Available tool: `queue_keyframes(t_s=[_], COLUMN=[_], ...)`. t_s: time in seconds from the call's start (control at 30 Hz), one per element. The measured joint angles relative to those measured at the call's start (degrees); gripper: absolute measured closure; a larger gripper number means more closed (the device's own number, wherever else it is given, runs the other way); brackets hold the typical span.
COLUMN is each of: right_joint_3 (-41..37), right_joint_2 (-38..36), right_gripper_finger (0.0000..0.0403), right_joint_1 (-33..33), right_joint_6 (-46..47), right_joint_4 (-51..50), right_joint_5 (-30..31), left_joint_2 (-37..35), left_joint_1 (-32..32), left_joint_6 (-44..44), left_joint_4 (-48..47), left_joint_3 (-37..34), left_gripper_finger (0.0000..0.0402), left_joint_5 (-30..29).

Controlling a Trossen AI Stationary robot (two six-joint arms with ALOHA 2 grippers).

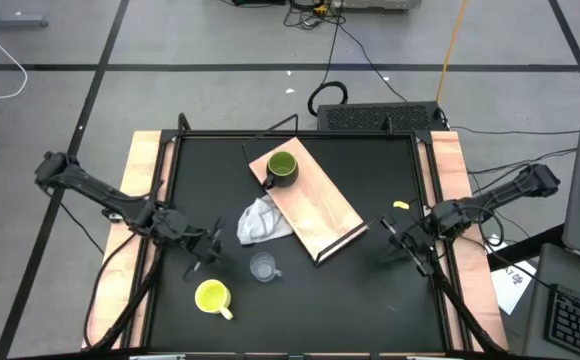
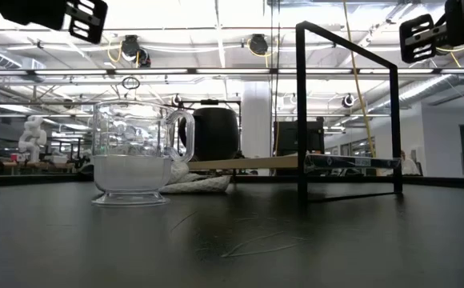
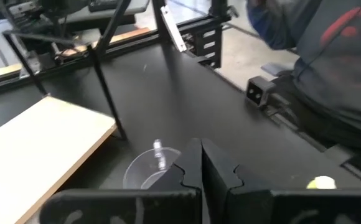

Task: Stack small to large cups/mugs on shelf
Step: Put the yellow mug on the shelf

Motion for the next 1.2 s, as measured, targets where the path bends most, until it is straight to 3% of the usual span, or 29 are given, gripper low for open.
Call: queue_keyframes(t_s=[0.1,0.4,0.63,0.97,1.2], right_joint_3=[0.00,0.00,0.00,0.00,0.00], right_joint_2=[0.00,0.00,0.00,-0.02,0.00], right_gripper_finger=[0.0403,0.0403,0.0403,0.0403,0.0403], right_joint_1=[0.39,1.41,1.37,1.34,1.34], right_joint_6=[0.23,0.31,-1.14,-1.29,-1.29], right_joint_4=[0.00,0.52,0.86,0.87,0.85], right_joint_5=[0.01,0.01,0.06,0.08,0.06], left_joint_2=[-2.06,-5.98,0.61,16.02,24.29], left_joint_1=[-2.15,-11.36,-15.19,-17.50,-17.25], left_joint_6=[-1.52,-15.69,-21.22,-34.92,-43.73], left_joint_4=[-2.05,-15.75,-20.57,-41.08,-55.46], left_joint_3=[0.02,2.72,11.32,26.85,37.22], left_gripper_finger=[0.0401,0.0401,0.0401,0.0401,0.0401], left_joint_5=[-0.98,-18.02,-17.77,-17.93,-14.62])
